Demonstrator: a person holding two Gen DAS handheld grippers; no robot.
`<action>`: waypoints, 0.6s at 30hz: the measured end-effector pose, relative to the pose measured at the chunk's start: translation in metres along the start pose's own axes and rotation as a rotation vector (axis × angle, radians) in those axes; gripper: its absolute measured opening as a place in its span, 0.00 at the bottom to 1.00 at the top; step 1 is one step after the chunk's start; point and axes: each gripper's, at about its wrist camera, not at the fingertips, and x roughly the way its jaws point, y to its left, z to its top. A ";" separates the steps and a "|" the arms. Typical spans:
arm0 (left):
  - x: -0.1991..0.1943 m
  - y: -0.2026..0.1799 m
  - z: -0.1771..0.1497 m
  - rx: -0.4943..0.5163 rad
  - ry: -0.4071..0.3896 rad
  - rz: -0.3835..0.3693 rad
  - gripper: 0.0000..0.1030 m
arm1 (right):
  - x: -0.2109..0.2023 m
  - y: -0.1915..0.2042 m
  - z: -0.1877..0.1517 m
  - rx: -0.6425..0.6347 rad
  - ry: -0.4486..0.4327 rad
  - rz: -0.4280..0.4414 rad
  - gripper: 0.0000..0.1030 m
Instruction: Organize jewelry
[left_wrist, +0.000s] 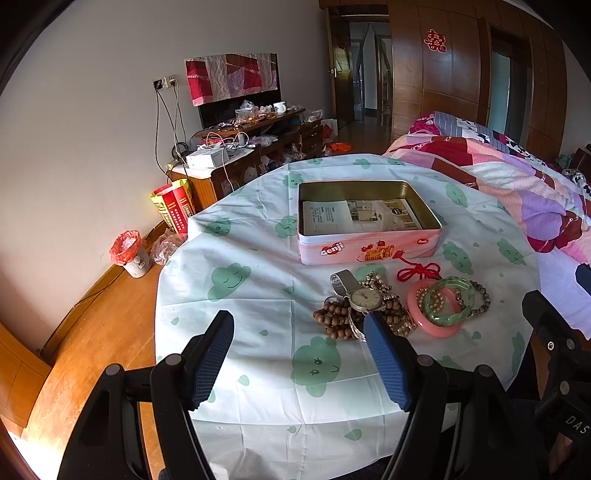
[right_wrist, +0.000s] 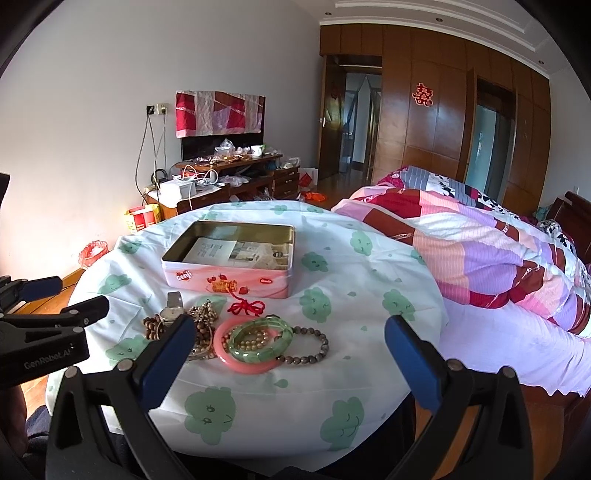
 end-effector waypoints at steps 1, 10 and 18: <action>0.000 0.000 0.000 0.000 0.000 0.000 0.71 | 0.000 0.000 0.001 0.000 0.000 0.000 1.00; 0.001 0.000 -0.001 0.000 0.002 -0.001 0.71 | 0.000 -0.001 0.002 0.002 0.002 0.001 1.00; 0.002 0.000 -0.002 0.001 0.005 -0.002 0.71 | 0.000 -0.001 0.002 0.002 0.002 0.002 1.00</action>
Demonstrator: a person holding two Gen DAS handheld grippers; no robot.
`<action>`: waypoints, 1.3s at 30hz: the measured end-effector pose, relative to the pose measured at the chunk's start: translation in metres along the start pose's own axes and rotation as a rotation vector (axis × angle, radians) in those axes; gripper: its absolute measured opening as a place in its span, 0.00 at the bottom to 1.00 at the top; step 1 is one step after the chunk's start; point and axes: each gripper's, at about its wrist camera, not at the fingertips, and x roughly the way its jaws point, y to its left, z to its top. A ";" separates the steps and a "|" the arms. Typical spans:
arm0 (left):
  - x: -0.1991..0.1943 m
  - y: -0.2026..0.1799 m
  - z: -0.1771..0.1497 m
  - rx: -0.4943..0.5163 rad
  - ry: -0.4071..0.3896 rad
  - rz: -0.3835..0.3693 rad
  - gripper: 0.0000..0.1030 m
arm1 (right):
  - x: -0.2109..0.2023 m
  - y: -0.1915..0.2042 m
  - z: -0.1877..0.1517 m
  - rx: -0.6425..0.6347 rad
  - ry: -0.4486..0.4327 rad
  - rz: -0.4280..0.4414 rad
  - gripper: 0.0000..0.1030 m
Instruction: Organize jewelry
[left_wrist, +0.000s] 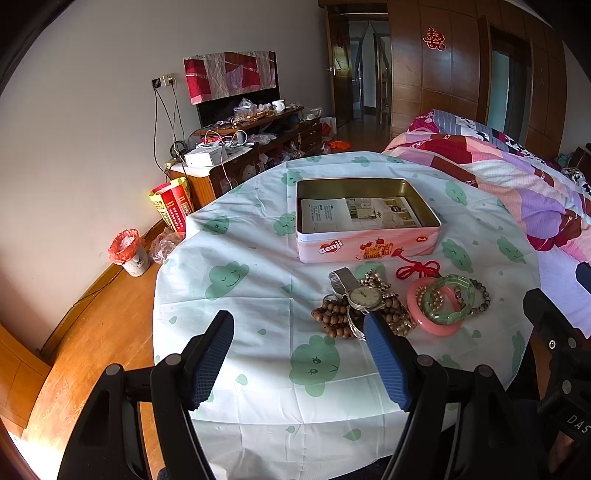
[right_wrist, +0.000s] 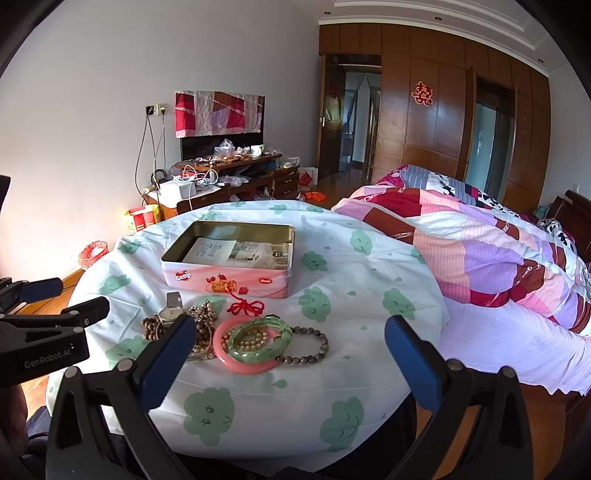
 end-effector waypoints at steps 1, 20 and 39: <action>0.000 0.000 0.000 0.000 0.000 0.000 0.71 | 0.000 0.000 0.000 0.000 0.000 0.000 1.00; 0.001 -0.001 0.000 -0.001 0.005 -0.001 0.71 | 0.000 -0.001 -0.001 -0.002 -0.001 0.005 1.00; 0.027 0.015 0.001 -0.035 0.047 0.009 0.71 | 0.002 -0.002 0.004 -0.003 -0.031 0.024 1.00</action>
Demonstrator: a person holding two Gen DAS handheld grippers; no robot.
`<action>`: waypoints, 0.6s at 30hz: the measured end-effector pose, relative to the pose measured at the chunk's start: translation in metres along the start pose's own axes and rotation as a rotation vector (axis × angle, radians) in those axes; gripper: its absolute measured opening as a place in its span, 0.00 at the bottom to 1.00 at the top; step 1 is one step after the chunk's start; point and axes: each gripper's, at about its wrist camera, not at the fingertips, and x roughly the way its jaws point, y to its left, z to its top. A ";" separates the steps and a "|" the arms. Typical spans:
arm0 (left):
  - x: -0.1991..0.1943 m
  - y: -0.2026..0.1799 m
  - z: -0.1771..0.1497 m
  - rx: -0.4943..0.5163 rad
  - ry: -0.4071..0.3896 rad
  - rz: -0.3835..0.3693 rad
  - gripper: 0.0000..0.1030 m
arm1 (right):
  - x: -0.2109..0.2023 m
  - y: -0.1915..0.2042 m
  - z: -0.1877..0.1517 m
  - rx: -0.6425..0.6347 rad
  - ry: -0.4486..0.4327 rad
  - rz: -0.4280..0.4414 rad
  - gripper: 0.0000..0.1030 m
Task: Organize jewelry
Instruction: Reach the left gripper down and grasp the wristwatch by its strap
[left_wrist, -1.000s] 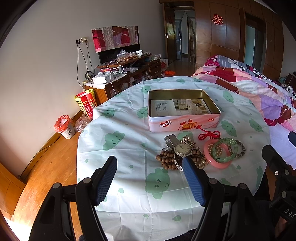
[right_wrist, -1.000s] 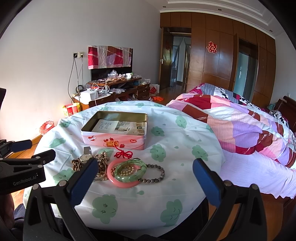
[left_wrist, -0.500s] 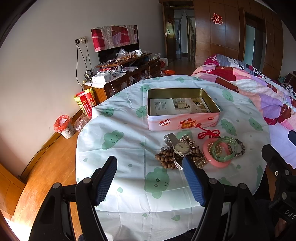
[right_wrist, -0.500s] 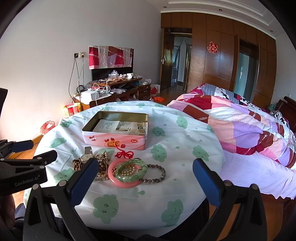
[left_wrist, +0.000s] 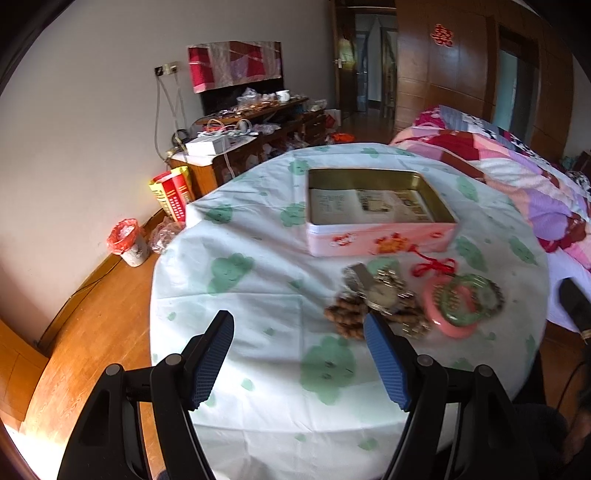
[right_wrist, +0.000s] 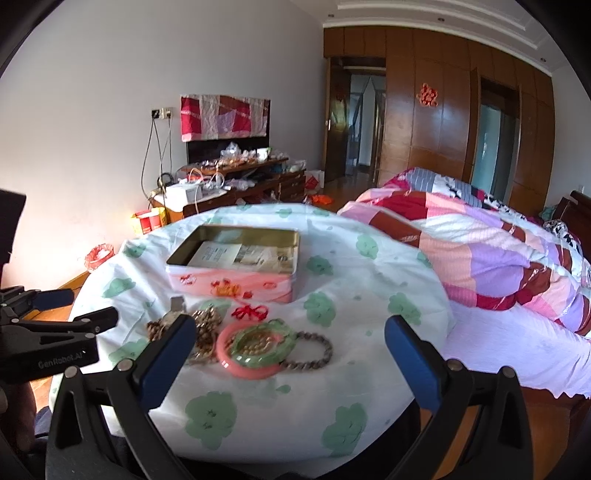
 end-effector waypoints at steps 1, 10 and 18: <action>0.005 0.003 0.001 -0.007 0.009 0.009 0.71 | 0.001 -0.003 0.002 -0.001 -0.010 0.005 1.00; 0.039 -0.007 0.014 -0.024 0.038 -0.058 0.71 | 0.041 -0.021 0.004 -0.064 0.025 -0.003 0.88; 0.075 -0.040 0.033 0.027 0.069 -0.095 0.71 | 0.079 -0.028 0.000 -0.068 0.079 -0.014 0.81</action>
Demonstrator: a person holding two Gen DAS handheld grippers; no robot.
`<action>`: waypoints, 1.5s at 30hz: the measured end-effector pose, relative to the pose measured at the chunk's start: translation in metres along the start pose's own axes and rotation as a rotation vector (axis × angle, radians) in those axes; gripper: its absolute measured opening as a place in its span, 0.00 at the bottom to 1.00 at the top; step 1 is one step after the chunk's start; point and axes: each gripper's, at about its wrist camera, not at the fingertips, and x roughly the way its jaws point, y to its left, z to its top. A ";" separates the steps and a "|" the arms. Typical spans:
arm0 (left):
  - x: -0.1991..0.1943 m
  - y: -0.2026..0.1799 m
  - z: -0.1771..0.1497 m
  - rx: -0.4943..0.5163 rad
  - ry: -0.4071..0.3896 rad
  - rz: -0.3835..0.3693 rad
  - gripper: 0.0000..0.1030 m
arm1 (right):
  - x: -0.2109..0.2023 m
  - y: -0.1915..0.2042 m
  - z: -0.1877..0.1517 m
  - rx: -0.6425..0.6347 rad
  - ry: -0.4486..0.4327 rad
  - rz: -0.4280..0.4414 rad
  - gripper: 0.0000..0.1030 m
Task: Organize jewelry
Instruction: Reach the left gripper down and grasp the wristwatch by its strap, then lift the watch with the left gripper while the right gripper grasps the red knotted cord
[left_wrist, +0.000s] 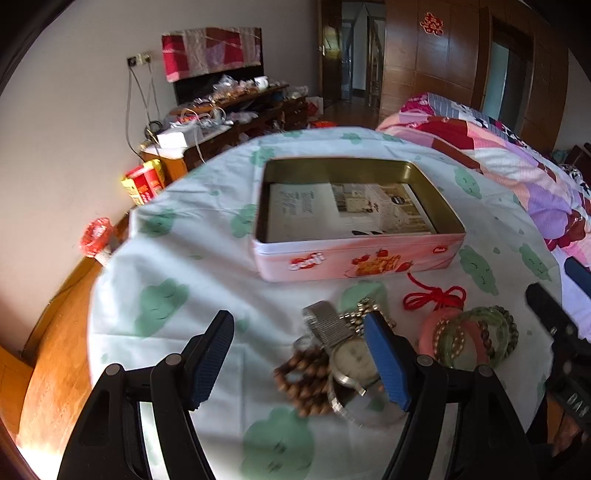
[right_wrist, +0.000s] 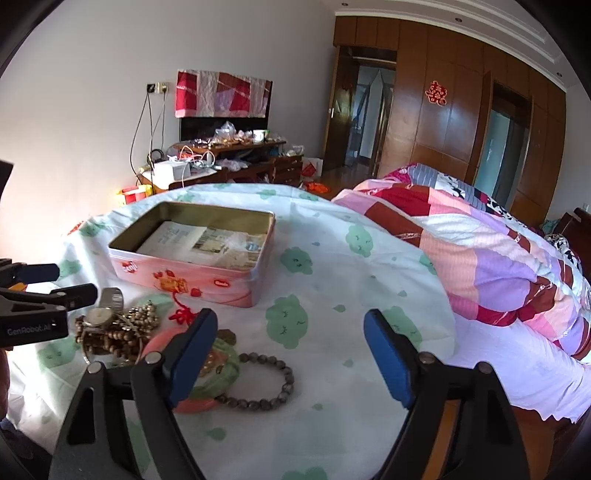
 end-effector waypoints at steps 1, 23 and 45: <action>0.005 -0.001 0.001 -0.003 0.013 -0.003 0.71 | 0.004 0.001 -0.001 -0.002 0.006 0.002 0.81; -0.001 0.011 0.009 -0.020 -0.047 -0.144 0.15 | 0.044 0.029 0.003 -0.064 0.096 0.258 0.55; -0.020 0.035 0.022 -0.031 -0.114 -0.150 0.15 | 0.055 0.050 0.011 -0.138 0.136 0.357 0.07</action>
